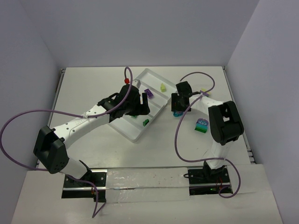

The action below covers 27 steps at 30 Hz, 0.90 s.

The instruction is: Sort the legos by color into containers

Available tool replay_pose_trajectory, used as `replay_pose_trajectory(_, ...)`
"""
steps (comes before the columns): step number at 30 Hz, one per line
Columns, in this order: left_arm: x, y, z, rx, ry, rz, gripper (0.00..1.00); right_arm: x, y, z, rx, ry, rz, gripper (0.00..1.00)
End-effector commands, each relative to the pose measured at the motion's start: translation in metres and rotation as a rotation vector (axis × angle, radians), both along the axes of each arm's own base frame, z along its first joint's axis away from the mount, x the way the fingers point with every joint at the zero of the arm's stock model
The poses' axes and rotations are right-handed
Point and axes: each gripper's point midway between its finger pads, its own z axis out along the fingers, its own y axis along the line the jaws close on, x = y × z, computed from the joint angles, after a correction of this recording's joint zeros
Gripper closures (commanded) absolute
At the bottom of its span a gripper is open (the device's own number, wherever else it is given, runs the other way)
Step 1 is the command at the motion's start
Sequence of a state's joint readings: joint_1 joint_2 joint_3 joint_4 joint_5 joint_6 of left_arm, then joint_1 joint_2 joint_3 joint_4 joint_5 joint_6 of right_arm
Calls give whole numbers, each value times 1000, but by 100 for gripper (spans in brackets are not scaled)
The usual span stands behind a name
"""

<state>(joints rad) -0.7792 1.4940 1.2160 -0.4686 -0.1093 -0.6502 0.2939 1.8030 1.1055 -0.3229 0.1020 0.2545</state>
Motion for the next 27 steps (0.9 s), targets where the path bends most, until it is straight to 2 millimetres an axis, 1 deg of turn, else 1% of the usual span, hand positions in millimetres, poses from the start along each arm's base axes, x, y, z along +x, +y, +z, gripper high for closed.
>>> replay_pose_trajectory(1, 3, -2, 11, -12, -23, 2, 18, 16, 0, 19, -4, -69, -7, 59)
replay_pose_trajectory(2, 3, -3, 9, -13, -18, 1, 18, 16, 0, 21, -3, -73, -15, 74)
replay_pose_trajectory(3, 3, -4, 5, -14, -8, -2, 18, 13, 2, 21, 3, -73, -10, 81)
replay_pose_trajectory(4, 5, -4, 1, -18, 6, 0, 18, 11, 5, 22, 9, -79, -5, 84)
replay_pose_trajectory(6, 5, -7, -5, -30, 43, 4, 18, 8, 10, 29, 21, -101, 1, 85)
replay_pose_trajectory(8, 11, -7, -5, -35, 59, 24, 18, -1, 17, 31, 32, -102, 16, 85)
replay_pose_trajectory(9, 14, -6, -3, -43, 63, 38, 18, -3, 20, 40, 45, -122, 22, 85)
replay_pose_trajectory(11, 21, 0, 1, -60, 67, 61, 18, -9, 25, 48, 69, -139, 32, 85)
replay_pose_trajectory(12, 29, 9, 5, -102, 83, 74, 17, -17, 33, 56, 106, -155, 47, 85)
replay_pose_trajectory(13, 25, 3, 7, -134, 98, 41, 18, -23, 35, 51, 117, -136, 56, 85)
replay_pose_trajectory(14, 37, 19, 9, -173, 109, 80, 18, -26, 42, 65, 147, -175, 79, 85)
replay_pose_trajectory(15, 38, 28, 2, -195, 134, 89, 18, -31, 47, 70, 162, -188, 98, 86)
replay_pose_trajectory(16, 45, 35, 13, -262, 129, 79, 18, -40, 51, 69, 177, -187, 126, 86)
replay_pose_trajectory(17, 45, 37, 17, -291, 129, 68, 18, -44, 54, 83, 193, -222, 147, 86)
replay_pose_trajectory(18, 44, 35, 24, -336, 123, 28, 19, -55, 64, 93, 224, -243, 204, 86)
replay_pose_trajectory(20, 35, 21, 35, -413, 136, -72, 20, -69, 78, 106, 284, -272, 280, 86)
replay_pose_trajectory(22, 29, 7, 37, -482, 178, -157, 20, -86, 93, 114, 334, -290, 354, 87)
replay_pose_trajectory(23, 26, 1, 40, -522, 195, -196, 20, -91, 99, 122, 355, -310, 380, 87)
replay_pose_trajectory(25, 21, -9, 49, -596, 207, -261, 20, -97, 104, 133, 365, -347, 412, 88)
replay_pose_trajectory(27, 17, -18, 51, -655, 238, -311, 20, -102, 110, 140, 366, -370, 441, 88)
